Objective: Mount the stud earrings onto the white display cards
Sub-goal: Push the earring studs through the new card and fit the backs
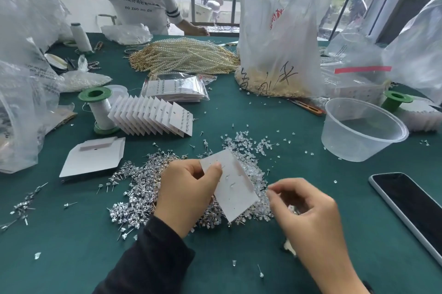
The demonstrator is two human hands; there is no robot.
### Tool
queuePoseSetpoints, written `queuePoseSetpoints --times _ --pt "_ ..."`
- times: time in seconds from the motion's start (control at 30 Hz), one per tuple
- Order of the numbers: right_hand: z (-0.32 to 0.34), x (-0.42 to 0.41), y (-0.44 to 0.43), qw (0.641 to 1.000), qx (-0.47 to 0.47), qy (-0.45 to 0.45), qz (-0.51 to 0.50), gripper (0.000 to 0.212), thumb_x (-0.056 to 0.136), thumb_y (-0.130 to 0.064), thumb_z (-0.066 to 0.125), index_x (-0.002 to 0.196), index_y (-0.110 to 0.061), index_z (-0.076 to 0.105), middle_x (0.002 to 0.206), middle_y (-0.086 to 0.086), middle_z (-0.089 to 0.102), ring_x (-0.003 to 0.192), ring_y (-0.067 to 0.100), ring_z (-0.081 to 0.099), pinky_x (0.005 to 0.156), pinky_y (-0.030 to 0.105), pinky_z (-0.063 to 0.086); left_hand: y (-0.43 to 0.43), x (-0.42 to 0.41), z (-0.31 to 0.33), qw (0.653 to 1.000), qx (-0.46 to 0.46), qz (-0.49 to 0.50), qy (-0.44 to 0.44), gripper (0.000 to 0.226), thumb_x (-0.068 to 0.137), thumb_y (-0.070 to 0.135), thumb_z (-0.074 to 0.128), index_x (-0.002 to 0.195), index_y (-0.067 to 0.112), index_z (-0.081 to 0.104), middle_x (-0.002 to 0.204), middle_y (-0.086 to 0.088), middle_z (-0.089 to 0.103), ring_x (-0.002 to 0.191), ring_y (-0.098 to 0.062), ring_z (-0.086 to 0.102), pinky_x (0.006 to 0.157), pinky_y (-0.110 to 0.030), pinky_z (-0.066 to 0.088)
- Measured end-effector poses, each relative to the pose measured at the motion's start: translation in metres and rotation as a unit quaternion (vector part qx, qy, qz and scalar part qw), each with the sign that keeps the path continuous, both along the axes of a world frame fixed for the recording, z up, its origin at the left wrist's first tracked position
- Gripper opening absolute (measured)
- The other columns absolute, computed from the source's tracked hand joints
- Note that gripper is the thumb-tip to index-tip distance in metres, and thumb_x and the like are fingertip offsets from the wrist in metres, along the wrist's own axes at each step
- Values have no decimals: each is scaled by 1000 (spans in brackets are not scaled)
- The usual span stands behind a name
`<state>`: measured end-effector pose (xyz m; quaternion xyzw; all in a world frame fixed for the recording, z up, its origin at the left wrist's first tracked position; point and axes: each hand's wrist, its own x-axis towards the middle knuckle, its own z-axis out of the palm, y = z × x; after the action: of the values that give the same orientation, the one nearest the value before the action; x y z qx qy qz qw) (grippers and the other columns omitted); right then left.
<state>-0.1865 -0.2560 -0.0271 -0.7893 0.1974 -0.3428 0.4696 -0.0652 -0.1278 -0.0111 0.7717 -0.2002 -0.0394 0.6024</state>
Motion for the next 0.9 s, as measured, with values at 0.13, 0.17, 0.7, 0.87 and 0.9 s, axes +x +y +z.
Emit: queuePoseSetpoints --times 0.13,0.17,0.7,0.87,0.9 --pt "18 12 7 996 35 -72 48 18 75 -6 73 71 -23 71 74 -9 68 69 9 64 63 12 46 -3 -9 0 994 53 -25 -93 50 71 40 53 58 -8 61 59 -26 61 53 -37 54 48 -35 43" --pt "20 16 11 995 25 -82 55 14 75 -9 72 70 -22 72 75 -9 67 71 10 64 64 13 46 -3 -11 0 992 58 -30 -110 48 72 39 53 55 -5 62 55 -22 61 49 -34 52 46 -33 40" --pt "1 28 26 996 2 -81 37 10 74 -12 66 71 -21 69 76 -12 64 73 9 63 67 23 52 -6 -19 -4 973 91 -30 -209 42 73 24 59 39 3 46 34 -8 36 37 -12 27 41 -18 19" --pt "-3 29 26 997 -3 -76 31 7 73 -10 67 71 -14 72 73 -11 65 72 8 64 65 19 50 -6 -22 -5 973 85 -44 -210 39 75 20 59 39 8 48 33 -1 33 38 -10 29 40 -15 19" --pt "-3 29 26 997 -5 -76 32 8 73 -8 68 71 -14 72 73 -10 66 72 8 64 66 19 50 -6 -21 -5 974 77 -46 -207 41 75 20 59 38 11 45 33 3 30 37 -10 28 40 -14 18"
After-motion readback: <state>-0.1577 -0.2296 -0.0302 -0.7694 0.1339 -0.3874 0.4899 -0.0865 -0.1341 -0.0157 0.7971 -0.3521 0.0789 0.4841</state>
